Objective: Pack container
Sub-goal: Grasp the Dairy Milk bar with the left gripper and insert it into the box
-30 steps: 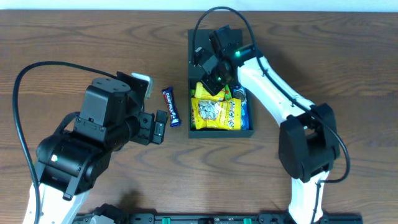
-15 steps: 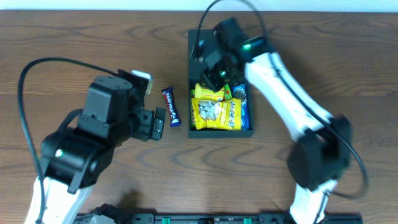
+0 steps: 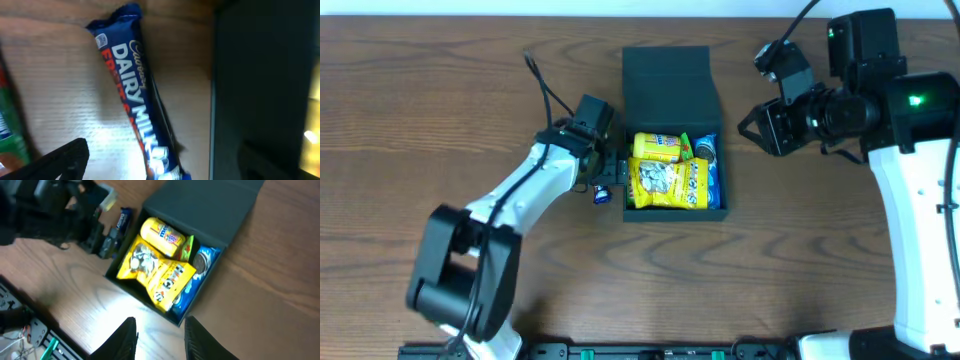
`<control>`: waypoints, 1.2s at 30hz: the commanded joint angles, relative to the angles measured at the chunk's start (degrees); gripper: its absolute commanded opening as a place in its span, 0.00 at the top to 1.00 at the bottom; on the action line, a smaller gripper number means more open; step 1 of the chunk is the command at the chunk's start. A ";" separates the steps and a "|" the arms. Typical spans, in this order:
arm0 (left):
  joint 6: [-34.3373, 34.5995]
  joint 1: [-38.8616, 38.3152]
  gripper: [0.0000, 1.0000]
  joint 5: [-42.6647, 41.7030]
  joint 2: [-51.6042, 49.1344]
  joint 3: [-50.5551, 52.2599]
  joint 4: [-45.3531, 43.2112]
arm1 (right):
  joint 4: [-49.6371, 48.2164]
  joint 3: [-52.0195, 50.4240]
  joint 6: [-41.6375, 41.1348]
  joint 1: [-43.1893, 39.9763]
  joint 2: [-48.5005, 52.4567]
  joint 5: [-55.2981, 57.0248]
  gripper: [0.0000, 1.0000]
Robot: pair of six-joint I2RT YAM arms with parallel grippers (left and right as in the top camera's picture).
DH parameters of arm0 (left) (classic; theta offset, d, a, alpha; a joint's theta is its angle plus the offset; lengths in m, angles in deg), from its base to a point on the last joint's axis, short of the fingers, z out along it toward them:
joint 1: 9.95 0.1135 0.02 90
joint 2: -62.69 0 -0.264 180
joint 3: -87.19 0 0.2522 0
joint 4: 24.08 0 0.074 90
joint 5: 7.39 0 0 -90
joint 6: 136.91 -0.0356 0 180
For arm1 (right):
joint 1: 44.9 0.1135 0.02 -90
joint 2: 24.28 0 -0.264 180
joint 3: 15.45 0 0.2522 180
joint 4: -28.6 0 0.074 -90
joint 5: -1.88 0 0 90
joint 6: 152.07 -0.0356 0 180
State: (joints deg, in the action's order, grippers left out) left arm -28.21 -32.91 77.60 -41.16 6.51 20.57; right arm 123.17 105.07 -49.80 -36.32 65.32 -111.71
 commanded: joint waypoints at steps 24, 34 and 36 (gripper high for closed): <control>4.04 2.47 0.48 3.89 -5.60 1.18 -3.28 | 1.33 -0.28 -0.68 -0.68 -1.33 -0.74 0.68; 2.21 2.43 0.73 3.52 -5.42 1.07 -2.43 | 1.20 -0.28 -0.68 -0.68 -1.33 -0.90 0.68; 1.84 2.43 0.79 3.56 -4.33 -0.48 0.33 | 0.94 -0.26 -0.68 -0.83 -1.66 -0.85 0.67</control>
State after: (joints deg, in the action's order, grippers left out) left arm -25.35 -30.66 80.26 -46.28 7.19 19.15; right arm 124.27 105.07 -49.80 -36.32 65.21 -111.73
